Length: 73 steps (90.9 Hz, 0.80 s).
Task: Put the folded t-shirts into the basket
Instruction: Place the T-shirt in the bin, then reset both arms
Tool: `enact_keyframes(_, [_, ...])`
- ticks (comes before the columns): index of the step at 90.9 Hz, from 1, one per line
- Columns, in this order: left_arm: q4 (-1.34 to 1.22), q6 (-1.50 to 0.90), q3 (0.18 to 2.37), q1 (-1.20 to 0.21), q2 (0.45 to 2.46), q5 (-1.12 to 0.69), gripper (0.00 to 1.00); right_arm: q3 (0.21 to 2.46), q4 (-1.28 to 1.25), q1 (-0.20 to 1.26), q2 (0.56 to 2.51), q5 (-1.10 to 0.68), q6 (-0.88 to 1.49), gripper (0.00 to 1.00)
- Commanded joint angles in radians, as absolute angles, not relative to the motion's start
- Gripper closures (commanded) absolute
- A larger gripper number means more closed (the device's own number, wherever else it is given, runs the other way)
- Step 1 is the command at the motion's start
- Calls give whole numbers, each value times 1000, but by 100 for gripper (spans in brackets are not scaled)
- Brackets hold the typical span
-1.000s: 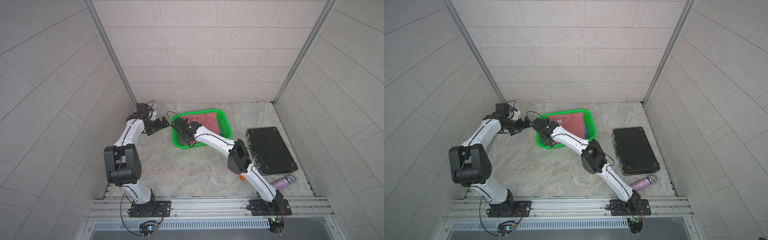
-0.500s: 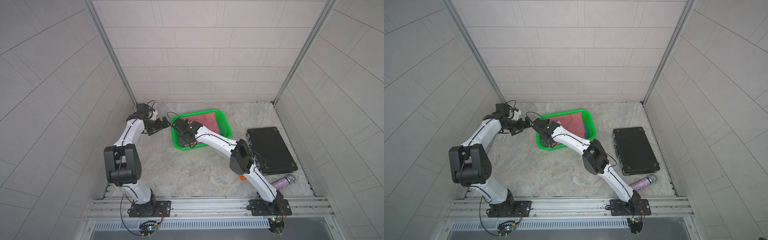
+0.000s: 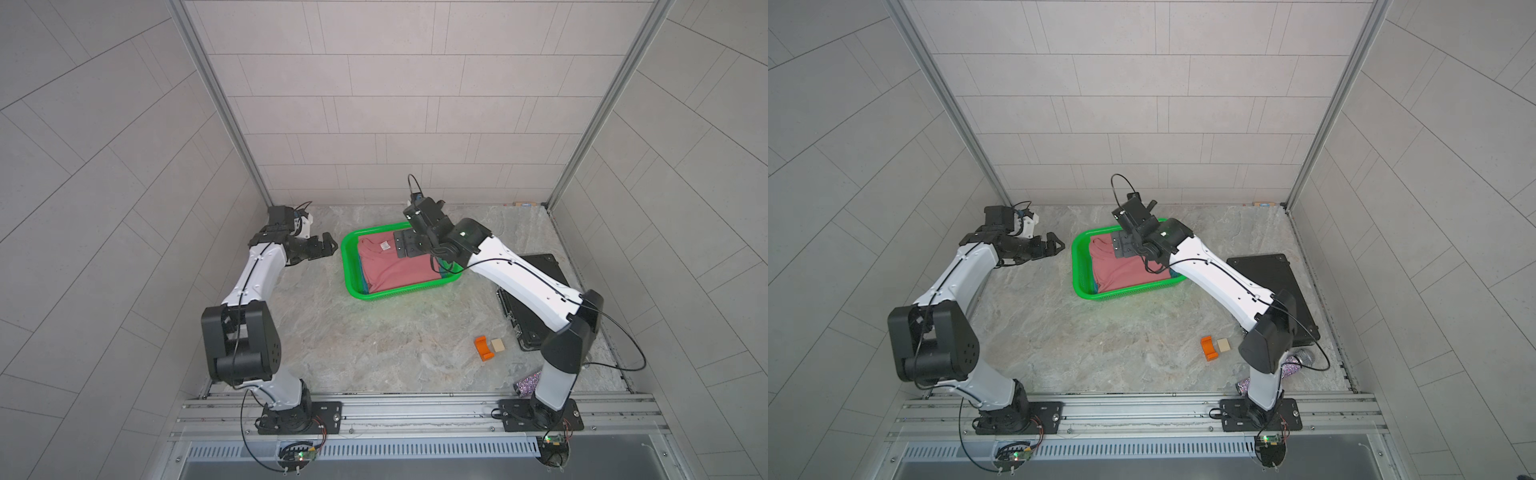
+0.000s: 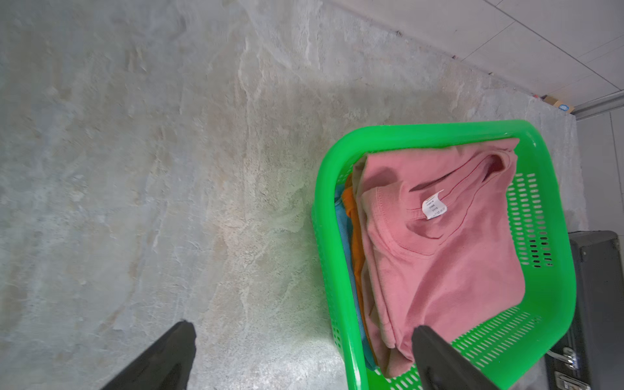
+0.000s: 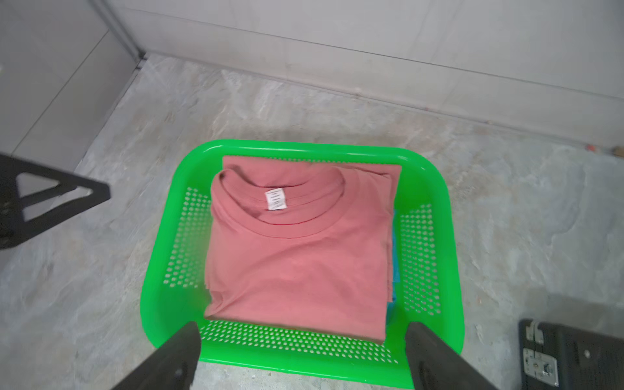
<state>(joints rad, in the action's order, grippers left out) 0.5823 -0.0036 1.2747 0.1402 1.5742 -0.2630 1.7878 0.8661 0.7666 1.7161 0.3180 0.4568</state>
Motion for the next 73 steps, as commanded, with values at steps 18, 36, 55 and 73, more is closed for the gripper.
enact_keyframes(18, [309, 49, 961, 155, 1432, -176, 0, 1228, 577, 498, 1188, 338, 331, 0])
enact_keyframes(36, [108, 30, 762, 156, 1354, -218, 0, 806, 394, 324, 870, 326, 151, 0])
enact_keyframes(55, [-157, -29, 602, 150, 1337, -232, 0, 536, 219, 158, 686, 318, 75, 0])
enact_keyframes(73, [-436, -58, 488, 93, 1363, -102, 0, 243, -243, 106, 706, 296, 49, 0])
